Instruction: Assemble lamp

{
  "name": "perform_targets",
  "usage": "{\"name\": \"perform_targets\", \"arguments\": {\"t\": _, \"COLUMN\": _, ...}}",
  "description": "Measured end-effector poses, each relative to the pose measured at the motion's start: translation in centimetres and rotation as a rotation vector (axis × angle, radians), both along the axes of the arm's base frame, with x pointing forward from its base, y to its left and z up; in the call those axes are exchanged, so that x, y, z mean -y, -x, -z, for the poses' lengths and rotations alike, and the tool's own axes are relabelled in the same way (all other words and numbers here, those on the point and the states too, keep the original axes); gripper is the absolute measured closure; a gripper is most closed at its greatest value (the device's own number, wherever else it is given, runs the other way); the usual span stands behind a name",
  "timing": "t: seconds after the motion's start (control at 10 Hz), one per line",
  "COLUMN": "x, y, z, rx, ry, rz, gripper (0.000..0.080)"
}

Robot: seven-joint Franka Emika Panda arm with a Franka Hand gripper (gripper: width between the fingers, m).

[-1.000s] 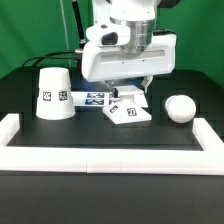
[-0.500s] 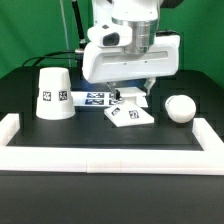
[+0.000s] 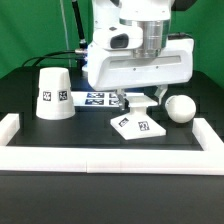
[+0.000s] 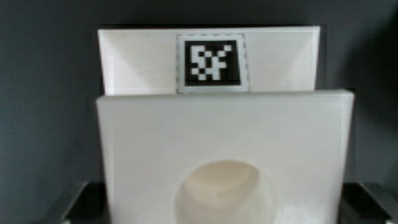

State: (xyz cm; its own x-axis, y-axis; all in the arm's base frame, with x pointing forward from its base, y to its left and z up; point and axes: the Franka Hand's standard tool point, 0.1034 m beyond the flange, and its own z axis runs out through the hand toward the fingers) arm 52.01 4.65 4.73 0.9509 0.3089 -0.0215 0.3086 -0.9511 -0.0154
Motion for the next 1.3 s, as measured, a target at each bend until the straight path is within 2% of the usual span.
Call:
{"name": "perform_targets", "arguments": {"t": 0.1, "x": -0.4, "y": -1.6, "z": -0.1, "rx": 0.073, "ry": -0.007, "rz": -0.060, "gripper": 0.0263}}
{"name": "perform_targets", "arguments": {"t": 0.6, "x": -0.4, "y": -1.3, "z": 0.0, "rx": 0.068, "ry": -0.010, "rz": -0.033, "gripper": 0.0263}}
{"name": "perform_targets", "arguments": {"t": 0.8, "x": -0.8, "y": -1.8, "z": 0.0, "rx": 0.048, "ry": -0.026, "rz": 0.135, "gripper": 0.0263}}
{"name": "perform_targets", "arguments": {"t": 1.3, "x": -3.9, "y": -7.3, "z": -0.2, "rx": 0.083, "ry": -0.054, "rz": 0.294, "gripper": 0.0263}}
